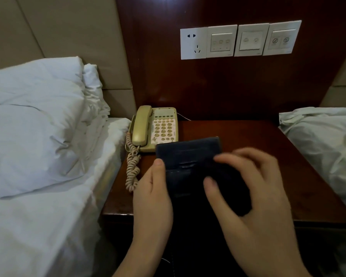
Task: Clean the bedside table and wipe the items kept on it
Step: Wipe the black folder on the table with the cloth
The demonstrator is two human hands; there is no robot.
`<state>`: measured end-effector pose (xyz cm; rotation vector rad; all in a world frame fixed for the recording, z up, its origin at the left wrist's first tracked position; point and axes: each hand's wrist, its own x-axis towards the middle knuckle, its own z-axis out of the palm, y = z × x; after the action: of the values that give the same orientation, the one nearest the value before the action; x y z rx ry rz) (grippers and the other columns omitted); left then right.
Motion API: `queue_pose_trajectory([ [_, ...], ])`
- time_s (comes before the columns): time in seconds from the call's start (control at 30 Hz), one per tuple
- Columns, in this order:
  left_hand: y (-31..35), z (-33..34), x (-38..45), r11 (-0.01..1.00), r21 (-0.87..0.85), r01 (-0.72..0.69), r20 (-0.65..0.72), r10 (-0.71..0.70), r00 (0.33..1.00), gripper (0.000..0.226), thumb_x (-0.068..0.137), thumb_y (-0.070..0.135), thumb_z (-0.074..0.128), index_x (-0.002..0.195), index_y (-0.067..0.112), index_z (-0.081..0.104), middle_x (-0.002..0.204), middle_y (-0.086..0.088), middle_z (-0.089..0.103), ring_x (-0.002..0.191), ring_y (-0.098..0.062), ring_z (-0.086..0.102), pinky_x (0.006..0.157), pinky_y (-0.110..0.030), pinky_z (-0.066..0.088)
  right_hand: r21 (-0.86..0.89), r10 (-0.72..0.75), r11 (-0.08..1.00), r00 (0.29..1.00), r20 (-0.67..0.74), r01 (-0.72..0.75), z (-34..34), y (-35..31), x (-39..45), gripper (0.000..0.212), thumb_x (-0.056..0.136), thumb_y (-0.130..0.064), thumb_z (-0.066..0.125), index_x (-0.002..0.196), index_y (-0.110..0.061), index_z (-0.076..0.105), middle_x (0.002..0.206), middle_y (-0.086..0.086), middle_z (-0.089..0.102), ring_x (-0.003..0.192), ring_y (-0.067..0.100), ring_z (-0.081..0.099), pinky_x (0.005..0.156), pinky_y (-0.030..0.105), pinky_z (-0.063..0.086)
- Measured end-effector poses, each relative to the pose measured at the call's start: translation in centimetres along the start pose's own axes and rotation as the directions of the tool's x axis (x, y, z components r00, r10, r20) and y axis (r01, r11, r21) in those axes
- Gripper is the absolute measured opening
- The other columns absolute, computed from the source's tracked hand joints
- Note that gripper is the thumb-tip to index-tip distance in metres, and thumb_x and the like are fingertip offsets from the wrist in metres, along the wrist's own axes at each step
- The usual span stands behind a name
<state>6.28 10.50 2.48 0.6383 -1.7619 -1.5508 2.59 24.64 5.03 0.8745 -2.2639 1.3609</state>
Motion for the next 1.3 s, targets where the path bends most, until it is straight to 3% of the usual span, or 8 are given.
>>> queue_pose_trajectory([
  [0.1, -0.4, 0.7, -1.3, 0.994, 0.042, -0.098, 0.038, 0.096, 0.995, 0.041, 0.107, 0.040, 0.039, 0.090, 0.027, 0.074, 0.087, 0.009, 0.076, 0.084, -0.008, 0.070, 0.074, -0.029, 0.054, -0.163, -0.048, 0.986, 0.998, -0.035, 0.042, 2.7, 0.3, 1.1, 0.026, 0.092, -0.040, 0.057, 0.118, -0.035, 0.055, 0.123, -0.011, 0.043, 0.109, 0.004, 0.044, 0.088, 0.019, 0.042],
  [0.2, -0.6, 0.7, -1.7, 0.987, 0.095, -0.128, 0.037, 0.125, 0.991, 0.036, 0.109, 0.042, 0.036, 0.091, 0.041, 0.068, 0.094, 0.022, 0.073, 0.088, 0.003, 0.067, 0.076, -0.020, 0.050, -0.211, -0.102, 0.971, 0.993, 0.063, 0.113, 4.4, -0.1, 1.7, 0.026, 0.092, -0.044, 0.049, 0.113, -0.034, 0.058, 0.115, -0.011, 0.052, 0.103, 0.010, 0.046, 0.082, 0.035, 0.047],
  [0.37, -0.5, -0.4, -1.4, 0.982, 0.087, -0.168, 0.027, 0.167, 0.986, 0.036, 0.106, 0.034, 0.039, 0.088, 0.029, 0.070, 0.087, 0.011, 0.073, 0.081, -0.004, 0.067, 0.069, -0.020, 0.051, -0.202, -0.148, 0.962, 0.971, 0.188, 0.186, 3.9, 0.8, 2.9, 0.023, 0.092, -0.046, 0.047, 0.111, -0.039, 0.057, 0.110, -0.019, 0.050, 0.099, 0.003, 0.046, 0.082, 0.026, 0.040],
  [0.57, -0.2, -1.0, -1.1, 0.981, 0.040, -0.189, 0.036, 0.188, 0.982, 0.038, 0.108, 0.026, 0.041, 0.082, 0.018, 0.068, 0.079, 0.012, 0.069, 0.072, 0.001, 0.063, 0.063, -0.009, 0.044, -0.158, 0.086, 0.985, 0.991, 0.102, -0.069, 1.4, 3.8, 3.1, 0.011, 0.090, -0.039, 0.057, 0.101, -0.038, 0.057, 0.102, -0.016, 0.054, 0.097, 0.010, 0.055, 0.077, 0.025, 0.043],
  [0.77, -0.8, -0.3, -1.8, 0.966, 0.138, -0.219, 0.147, 0.199, 0.969, 0.038, 0.111, 0.033, 0.037, 0.088, 0.028, 0.067, 0.086, 0.009, 0.071, 0.078, -0.005, 0.066, 0.071, -0.031, 0.052, -0.136, -0.127, 0.977, 0.963, 0.239, 0.162, 3.3, 0.0, 2.7, 0.023, 0.089, -0.043, 0.050, 0.110, -0.039, 0.059, 0.107, -0.019, 0.051, 0.100, 0.003, 0.048, 0.082, 0.024, 0.043],
  [0.97, -0.5, -0.9, -1.9, 0.936, 0.176, -0.304, 0.269, 0.252, 0.930, 0.044, 0.108, 0.041, 0.035, 0.080, 0.019, 0.061, 0.076, -0.002, 0.063, 0.067, -0.017, 0.059, 0.065, -0.048, 0.047, -0.152, -0.029, 0.987, 0.992, 0.123, 0.047, 1.9, 1.8, 4.3, 0.026, 0.090, -0.039, 0.054, 0.114, -0.035, 0.062, 0.106, -0.018, 0.049, 0.102, 0.004, 0.047, 0.082, 0.017, 0.040],
  [1.13, -0.2, -1.2, -1.6, 0.954, 0.111, -0.277, 0.202, 0.252, 0.947, 0.039, 0.108, 0.040, 0.036, 0.088, 0.030, 0.068, 0.086, 0.007, 0.071, 0.076, -0.007, 0.066, 0.067, -0.028, 0.051, -0.057, -0.131, 0.988, 0.968, 0.213, 0.146, 2.7, -0.1, 2.4, 0.026, 0.089, -0.041, 0.053, 0.113, -0.036, 0.060, 0.108, -0.021, 0.049, 0.101, 0.000, 0.048, 0.083, 0.018, 0.043],
  [1.3, 0.2, -2.0, -1.2, 0.969, 0.057, -0.240, 0.069, 0.236, 0.969, 0.039, 0.100, 0.040, 0.039, 0.080, 0.022, 0.068, 0.078, 0.006, 0.069, 0.068, 0.002, 0.061, 0.061, -0.016, 0.047, -0.204, -0.118, 0.963, 0.958, 0.262, 0.174, 1.8, 0.9, 2.4, 0.028, 0.086, -0.041, 0.051, 0.113, -0.038, 0.060, 0.105, -0.019, 0.049, 0.098, 0.002, 0.046, 0.079, 0.017, 0.037],
])
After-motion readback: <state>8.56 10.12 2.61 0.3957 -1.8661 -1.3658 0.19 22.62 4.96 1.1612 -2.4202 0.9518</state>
